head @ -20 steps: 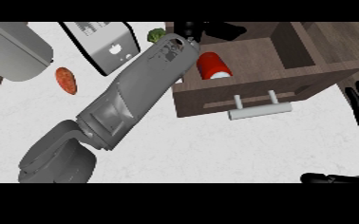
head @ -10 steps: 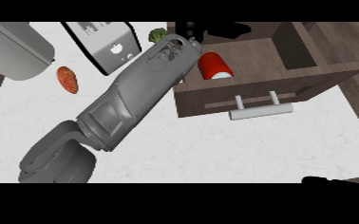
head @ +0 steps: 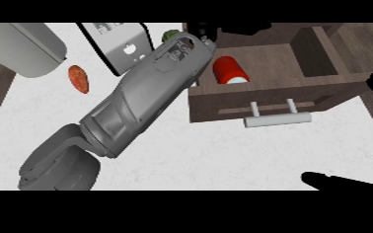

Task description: Pick up the can, place it into the drawer and close the drawer

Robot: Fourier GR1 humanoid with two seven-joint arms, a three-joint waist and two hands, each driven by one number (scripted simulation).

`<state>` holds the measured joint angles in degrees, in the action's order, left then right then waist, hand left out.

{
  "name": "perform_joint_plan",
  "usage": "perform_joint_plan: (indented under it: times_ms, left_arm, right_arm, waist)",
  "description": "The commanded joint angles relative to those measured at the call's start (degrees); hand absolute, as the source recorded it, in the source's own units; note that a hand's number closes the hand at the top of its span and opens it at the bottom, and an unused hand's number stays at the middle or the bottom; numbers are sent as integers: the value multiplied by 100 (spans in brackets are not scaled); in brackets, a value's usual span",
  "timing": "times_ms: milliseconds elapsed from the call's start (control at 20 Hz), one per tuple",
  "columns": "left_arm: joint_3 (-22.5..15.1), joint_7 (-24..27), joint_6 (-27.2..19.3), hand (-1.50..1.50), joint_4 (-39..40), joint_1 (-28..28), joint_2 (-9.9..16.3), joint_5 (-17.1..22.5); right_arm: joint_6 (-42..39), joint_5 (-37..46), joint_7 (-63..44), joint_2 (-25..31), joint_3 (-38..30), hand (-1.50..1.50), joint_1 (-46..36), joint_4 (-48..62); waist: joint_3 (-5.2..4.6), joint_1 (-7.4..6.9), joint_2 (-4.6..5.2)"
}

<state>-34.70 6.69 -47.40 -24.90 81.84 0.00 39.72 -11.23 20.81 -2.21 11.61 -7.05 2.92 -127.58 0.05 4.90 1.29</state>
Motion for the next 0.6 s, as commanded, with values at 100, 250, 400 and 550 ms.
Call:
perform_joint_plan:
  times_ms: [100,250,400,550]
  left_arm:
    - [-80,-79,-136,-150,-6,203,0,69]
    - [-83,-18,-81,-150,-80,140,0,36]
    - [-128,-277,-165,-150,-335,60,0,78]
    - [-15,-398,-176,-150,-381,109,29,-88]
  right_arm:
    - [249,1667,102,277,690,-150,-461,621]
    - [399,2265,109,352,884,-150,-594,958]
    - [746,2863,439,331,1143,-150,-549,1631]
    - [1016,3553,159,153,1488,-150,-742,2036]
  waist:
    - [-1,-249,-24]
    - [-3,-342,-63]
    - [0,-428,-92]
    - [-5,-565,-129]
